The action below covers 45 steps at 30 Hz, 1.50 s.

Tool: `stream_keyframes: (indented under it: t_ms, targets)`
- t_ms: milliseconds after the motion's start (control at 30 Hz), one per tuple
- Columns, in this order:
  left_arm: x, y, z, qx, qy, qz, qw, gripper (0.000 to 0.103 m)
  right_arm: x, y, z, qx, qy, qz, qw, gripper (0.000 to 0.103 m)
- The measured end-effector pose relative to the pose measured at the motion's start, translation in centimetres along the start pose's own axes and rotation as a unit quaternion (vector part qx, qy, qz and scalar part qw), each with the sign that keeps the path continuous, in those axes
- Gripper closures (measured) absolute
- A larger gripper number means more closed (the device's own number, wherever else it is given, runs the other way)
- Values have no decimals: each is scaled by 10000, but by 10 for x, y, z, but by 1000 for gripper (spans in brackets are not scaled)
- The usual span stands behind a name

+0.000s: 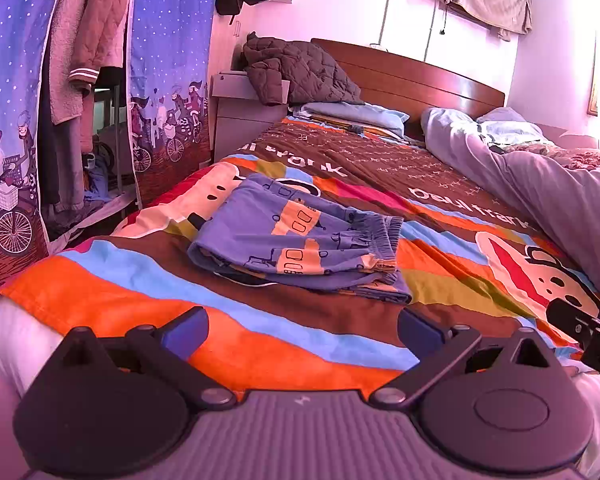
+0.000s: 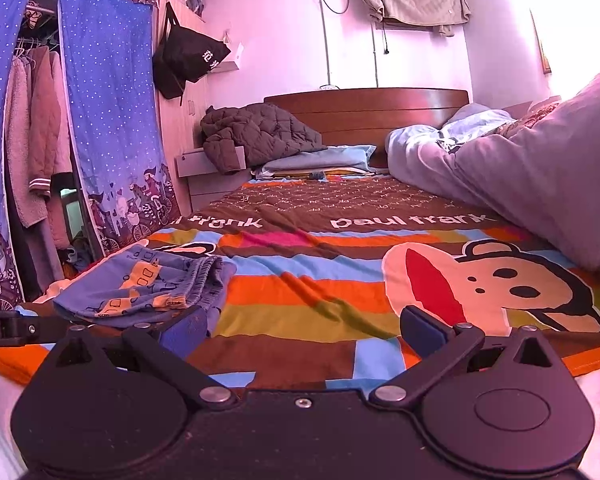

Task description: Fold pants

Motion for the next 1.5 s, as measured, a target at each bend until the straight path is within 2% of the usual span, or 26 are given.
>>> stream_keyframes:
  t_ms: [1500]
  targets:
    - [1,-1,-4,59,57,24,10000,0,-6,-4,6,-51,-16,-47,10000,1]
Point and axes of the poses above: each gripper's, at about its wrist camera, not at the fingertips, and y roughly against the way its jaws point, z to its right, x to its top, the point moved 10 cm from there along -y, roughly the way its jaws point, and after that the axes turned 2 degrees about z, right-handed, at the moved point
